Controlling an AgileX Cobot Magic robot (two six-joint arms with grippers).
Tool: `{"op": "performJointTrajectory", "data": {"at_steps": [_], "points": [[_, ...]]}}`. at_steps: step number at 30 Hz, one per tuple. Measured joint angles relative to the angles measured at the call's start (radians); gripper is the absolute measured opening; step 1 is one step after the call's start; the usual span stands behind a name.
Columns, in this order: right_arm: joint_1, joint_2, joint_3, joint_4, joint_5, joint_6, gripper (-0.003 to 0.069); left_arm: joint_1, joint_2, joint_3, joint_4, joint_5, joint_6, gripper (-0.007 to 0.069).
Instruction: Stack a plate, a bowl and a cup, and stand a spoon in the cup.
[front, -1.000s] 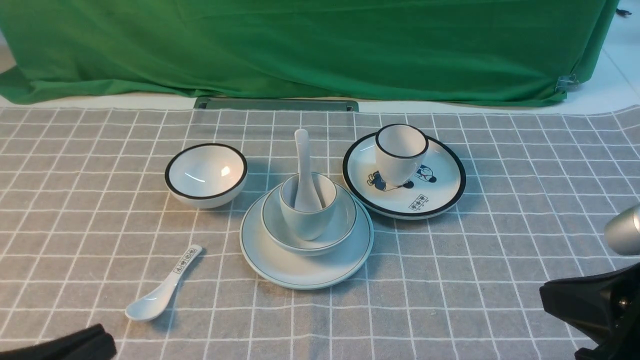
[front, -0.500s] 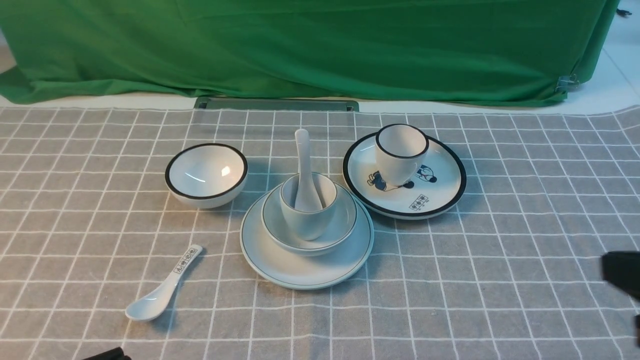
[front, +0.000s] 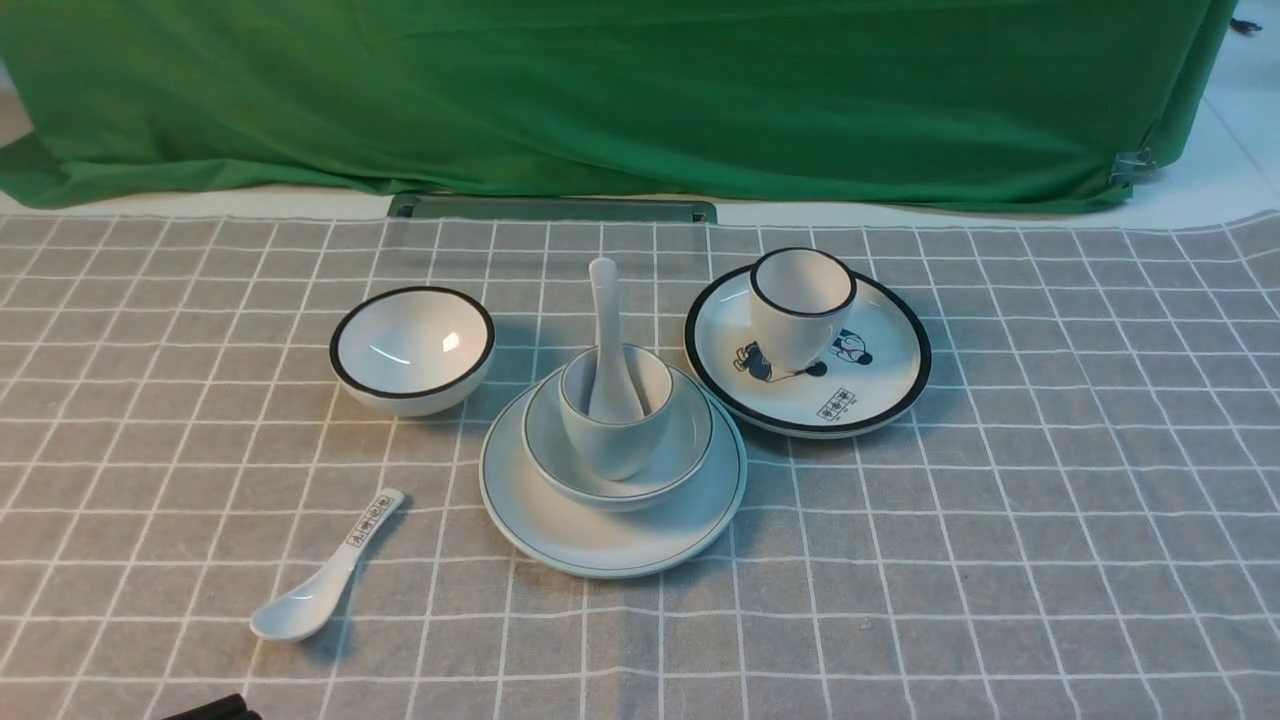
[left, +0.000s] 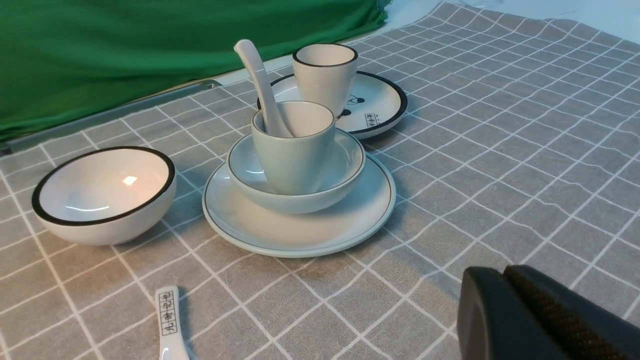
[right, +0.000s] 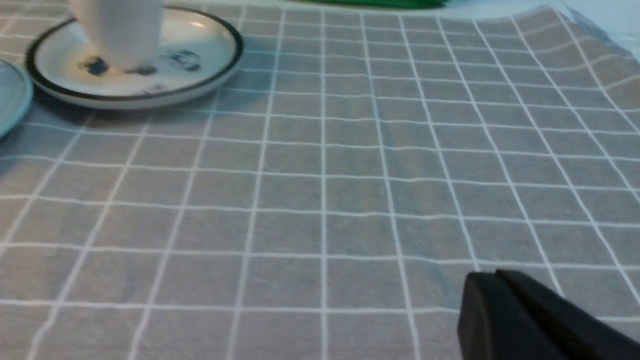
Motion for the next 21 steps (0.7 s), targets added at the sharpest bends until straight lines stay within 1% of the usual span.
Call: {"op": "performJointTrajectory", "data": {"at_steps": [17,21], "points": [[-0.006,-0.006,0.005,0.000,0.008,0.000,0.0019,0.000,0.000,0.000,0.003,0.000,0.000,0.0013],[-0.007,-0.006,0.005,0.000,0.008,0.000,0.0029,0.000,0.000,0.000,0.003,0.000,0.000,0.0013]]}}
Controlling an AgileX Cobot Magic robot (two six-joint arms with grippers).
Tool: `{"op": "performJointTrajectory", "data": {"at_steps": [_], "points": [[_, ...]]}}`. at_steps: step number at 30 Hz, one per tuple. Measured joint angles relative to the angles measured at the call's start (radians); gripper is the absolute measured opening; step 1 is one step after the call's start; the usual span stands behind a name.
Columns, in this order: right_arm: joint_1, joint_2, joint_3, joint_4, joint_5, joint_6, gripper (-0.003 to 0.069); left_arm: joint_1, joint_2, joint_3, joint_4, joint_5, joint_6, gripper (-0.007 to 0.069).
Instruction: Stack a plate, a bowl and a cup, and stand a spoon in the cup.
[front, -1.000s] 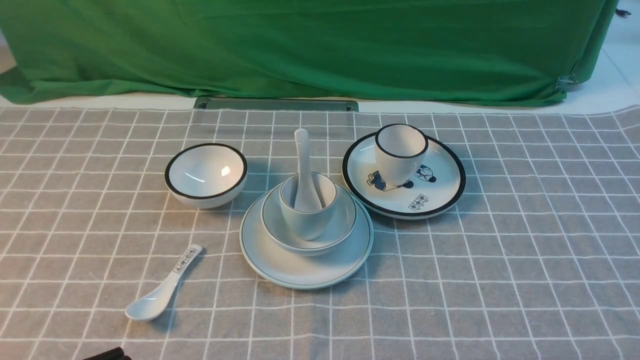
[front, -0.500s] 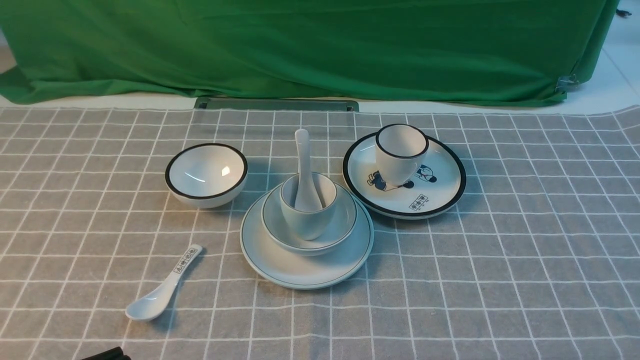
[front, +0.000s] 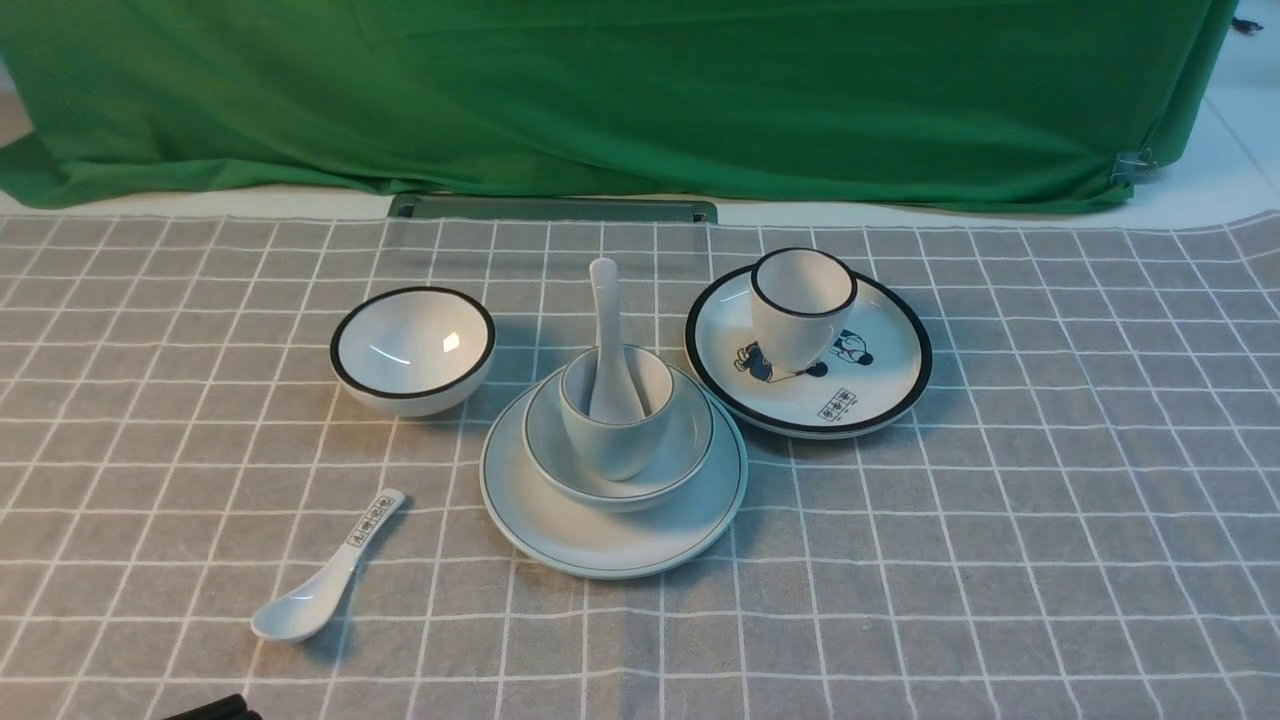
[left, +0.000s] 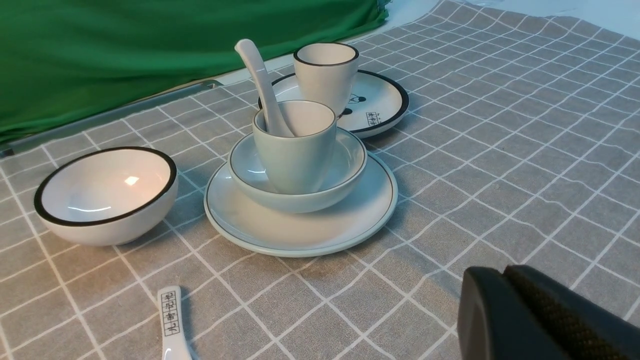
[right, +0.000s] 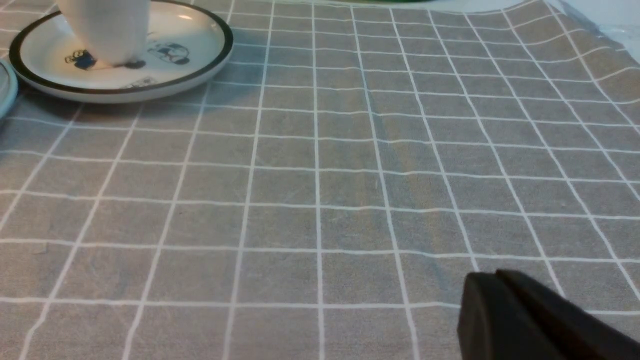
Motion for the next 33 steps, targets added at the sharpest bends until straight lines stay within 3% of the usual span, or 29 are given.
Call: {"op": "performJointTrajectory", "data": {"at_steps": [15,18,25,26,27,33], "points": [[0.000,0.000,0.000,0.000,0.000,0.000,0.0084,0.025,-0.002,0.000,0.018,-0.013,-0.002,0.0013],[0.000,0.000,0.000,0.000,0.000,0.000,0.0087,0.090,-0.019,0.000,0.031,-0.037,-0.011,0.0013],[0.000,0.000,0.000,0.000,-0.001,0.000,0.0105,0.503,-0.091,0.056,0.014,-0.111,-0.029,0.0013],[0.000,0.000,0.000,0.000,-0.001,0.000,0.0106,0.503,-0.091,0.061,0.014,-0.113,-0.029,0.0013],[0.000,0.000,0.000,0.000,0.000,0.000,0.0116,0.582,-0.091,0.111,-0.013,-0.121,-0.029,0.0013],[0.000,-0.001,0.000,0.000,-0.002,0.000,0.0129,0.623,-0.091,0.187,-0.062,-0.115,-0.042,0.0013]]}}
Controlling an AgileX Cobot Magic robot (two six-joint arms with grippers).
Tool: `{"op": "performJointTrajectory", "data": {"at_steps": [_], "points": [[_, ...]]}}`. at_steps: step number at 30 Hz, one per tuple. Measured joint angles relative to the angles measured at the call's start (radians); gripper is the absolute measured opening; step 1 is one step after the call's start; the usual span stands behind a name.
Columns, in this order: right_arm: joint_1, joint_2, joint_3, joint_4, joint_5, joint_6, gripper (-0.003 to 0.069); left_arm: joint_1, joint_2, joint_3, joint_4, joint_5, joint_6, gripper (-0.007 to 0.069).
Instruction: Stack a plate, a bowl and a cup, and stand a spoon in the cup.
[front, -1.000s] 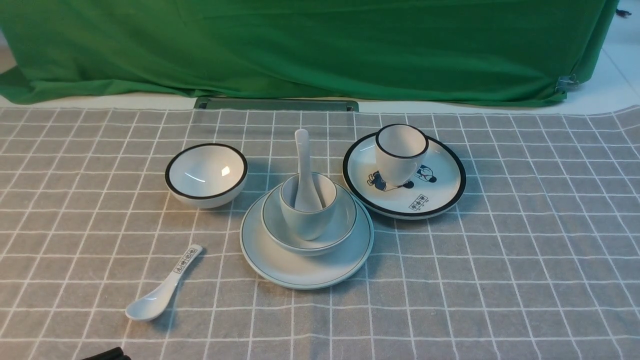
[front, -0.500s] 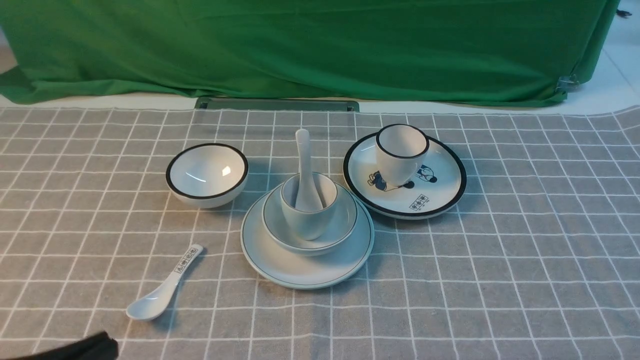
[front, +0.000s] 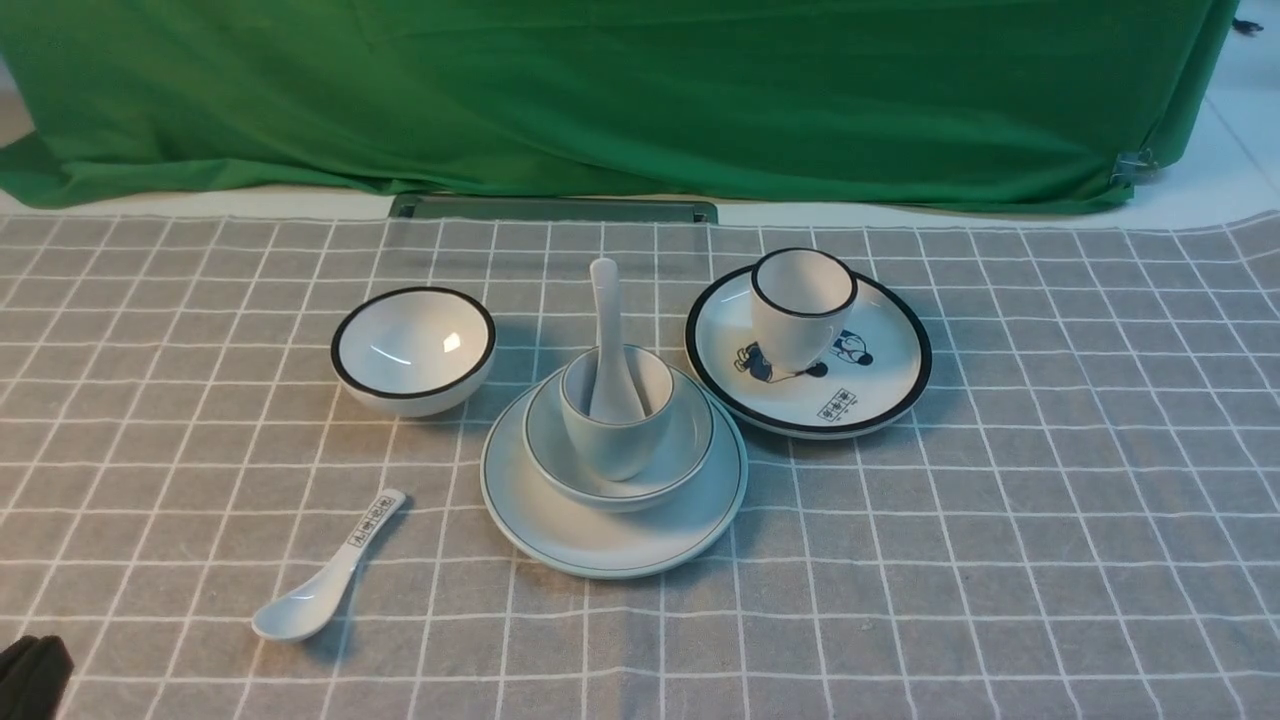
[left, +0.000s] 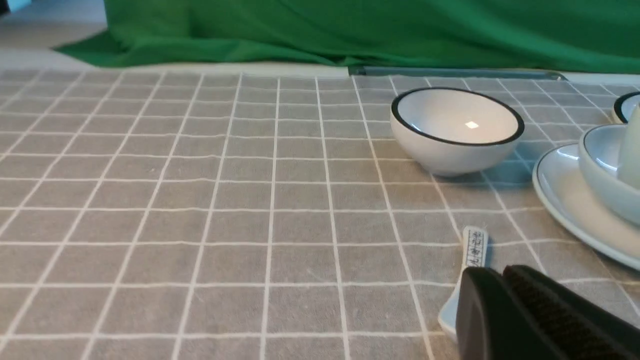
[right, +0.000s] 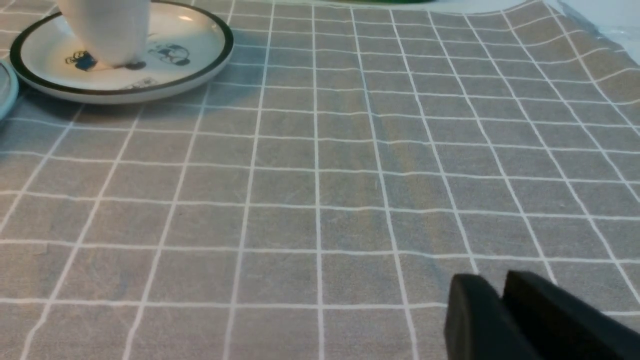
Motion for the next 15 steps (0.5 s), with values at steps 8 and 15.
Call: {"op": "performJointTrajectory", "data": {"at_steps": [8,15], "points": [[0.000,0.000,0.000,0.000,-0.001,0.000,0.0156,0.000,0.000,0.000,-0.009,-0.005,-0.006,0.0013],[0.000,0.000,0.000,0.000,-0.001,0.000,0.0176,0.000,0.000,0.000,-0.009,-0.005,-0.006,0.0013]]}}
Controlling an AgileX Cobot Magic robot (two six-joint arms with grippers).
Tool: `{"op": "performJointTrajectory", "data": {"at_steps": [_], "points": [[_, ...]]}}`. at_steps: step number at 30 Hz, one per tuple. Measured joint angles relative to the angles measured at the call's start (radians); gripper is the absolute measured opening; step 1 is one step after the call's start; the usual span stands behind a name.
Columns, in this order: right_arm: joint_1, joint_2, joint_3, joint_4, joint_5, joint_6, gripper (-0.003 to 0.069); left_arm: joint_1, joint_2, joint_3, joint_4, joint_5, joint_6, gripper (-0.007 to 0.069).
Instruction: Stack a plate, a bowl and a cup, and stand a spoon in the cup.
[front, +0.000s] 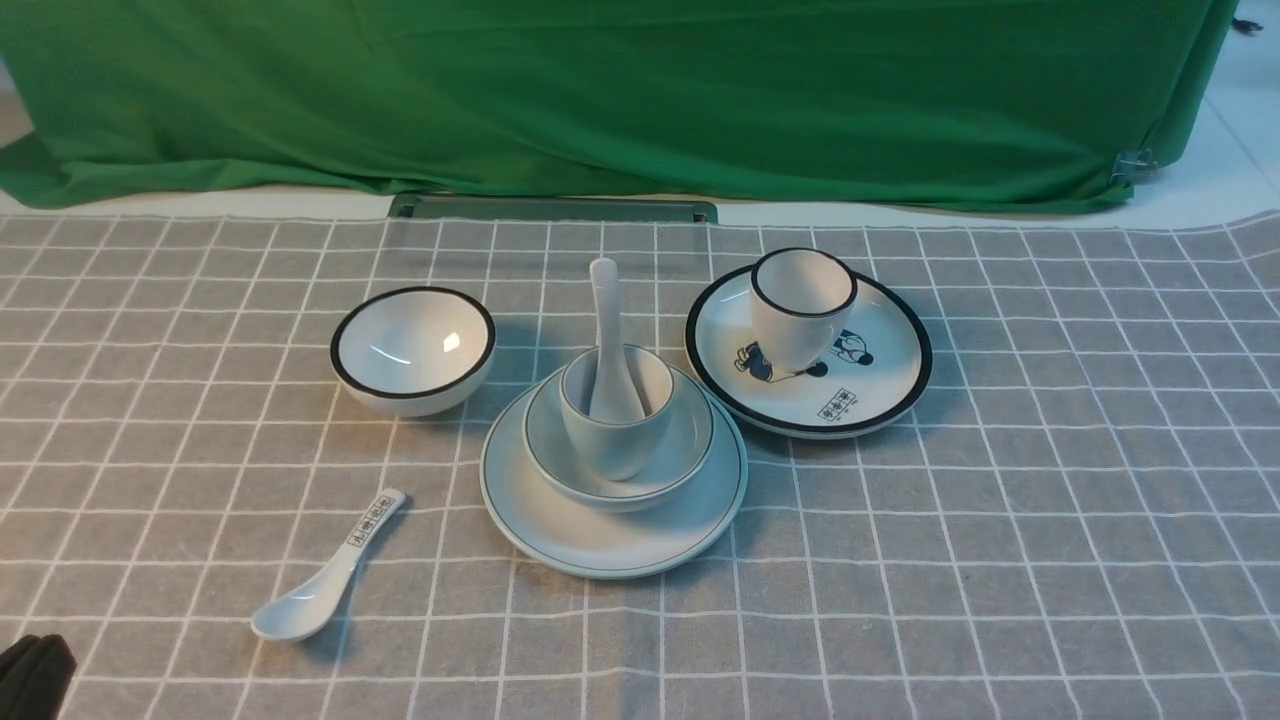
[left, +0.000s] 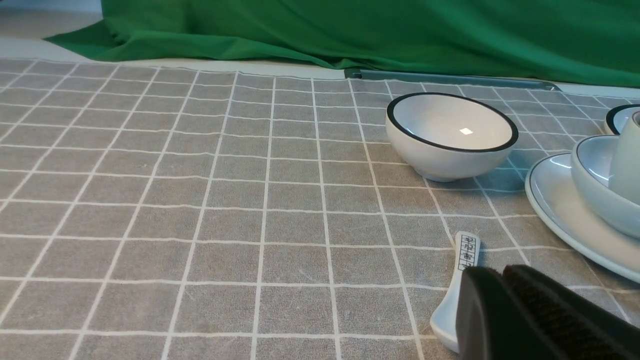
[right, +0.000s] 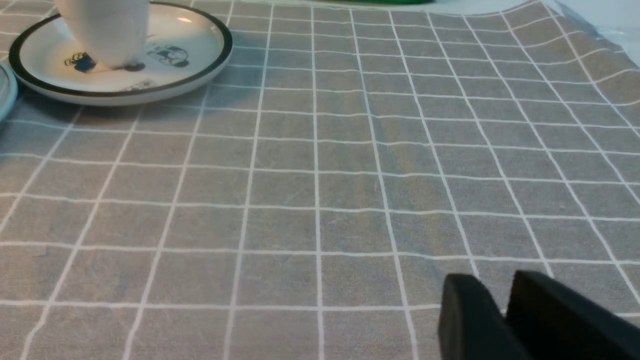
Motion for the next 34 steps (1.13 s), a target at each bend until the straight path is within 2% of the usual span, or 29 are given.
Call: {"op": "performJointTrajectory", "data": {"at_steps": [34], "points": [[0.000,0.000,0.000,0.000,0.000,0.000,0.0235,0.000,0.000,0.000,0.000,0.000,0.000,0.0013]]}}
